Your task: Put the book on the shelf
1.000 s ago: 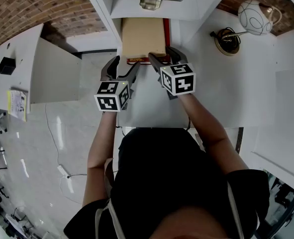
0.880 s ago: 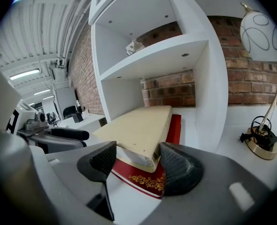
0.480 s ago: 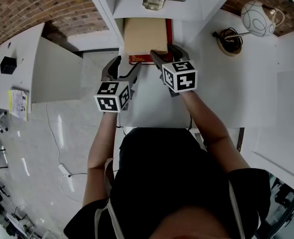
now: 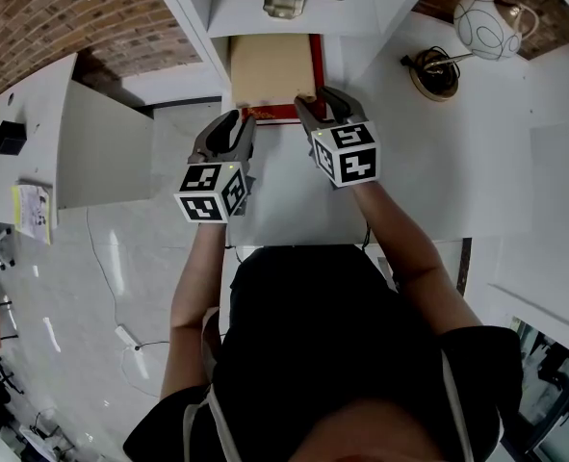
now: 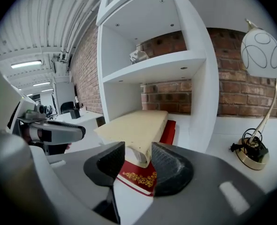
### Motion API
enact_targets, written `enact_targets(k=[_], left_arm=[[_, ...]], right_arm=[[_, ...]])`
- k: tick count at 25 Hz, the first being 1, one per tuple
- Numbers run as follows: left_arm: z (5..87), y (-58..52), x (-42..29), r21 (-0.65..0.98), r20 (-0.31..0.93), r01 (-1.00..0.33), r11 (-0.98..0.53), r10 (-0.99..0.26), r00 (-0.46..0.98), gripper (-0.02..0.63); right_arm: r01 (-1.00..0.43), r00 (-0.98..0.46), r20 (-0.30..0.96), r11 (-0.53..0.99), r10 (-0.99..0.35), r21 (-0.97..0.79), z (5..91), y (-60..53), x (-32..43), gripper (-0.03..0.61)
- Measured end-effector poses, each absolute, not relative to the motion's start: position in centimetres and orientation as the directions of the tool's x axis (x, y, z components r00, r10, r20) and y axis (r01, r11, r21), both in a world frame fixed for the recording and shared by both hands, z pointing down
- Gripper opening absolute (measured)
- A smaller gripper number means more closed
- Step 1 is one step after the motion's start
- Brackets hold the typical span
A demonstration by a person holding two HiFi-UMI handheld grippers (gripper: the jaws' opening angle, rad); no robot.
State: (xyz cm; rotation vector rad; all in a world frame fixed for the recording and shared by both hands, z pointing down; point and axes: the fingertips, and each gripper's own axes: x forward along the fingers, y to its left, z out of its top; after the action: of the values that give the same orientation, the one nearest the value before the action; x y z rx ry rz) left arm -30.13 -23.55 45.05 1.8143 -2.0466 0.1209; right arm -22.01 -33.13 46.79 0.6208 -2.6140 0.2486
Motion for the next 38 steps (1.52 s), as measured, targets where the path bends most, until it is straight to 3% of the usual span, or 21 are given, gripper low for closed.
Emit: enact_targets(k=[4, 7, 38], left_arm=[[44.5, -23.3, -29.9, 0.209, 0.331, -0.966, 0.151, -0.941, -0.075, 0.034], [44.1, -23.2, -29.5, 0.21, 0.32, -0.967, 0.147, -0.945, -0.074, 0.017], [44.1, -20.7, -20.8, 0.248, 0.292, -0.969, -0.006, -0.953, 0.081, 0.008]], right_arm=[[-0.498, -0.779, 0.459, 0.866, -0.427, -0.039, 46.7, -32.9, -20.7, 0.03], [-0.508, -0.777, 0.461, 0.859, -0.429, -0.058, 46.6, -32.3, -19.9, 0.001], [-0.571, -0.763, 0.456, 0.808, -0.458, -0.144, 46.1, -25.4, -12.2, -0.003]])
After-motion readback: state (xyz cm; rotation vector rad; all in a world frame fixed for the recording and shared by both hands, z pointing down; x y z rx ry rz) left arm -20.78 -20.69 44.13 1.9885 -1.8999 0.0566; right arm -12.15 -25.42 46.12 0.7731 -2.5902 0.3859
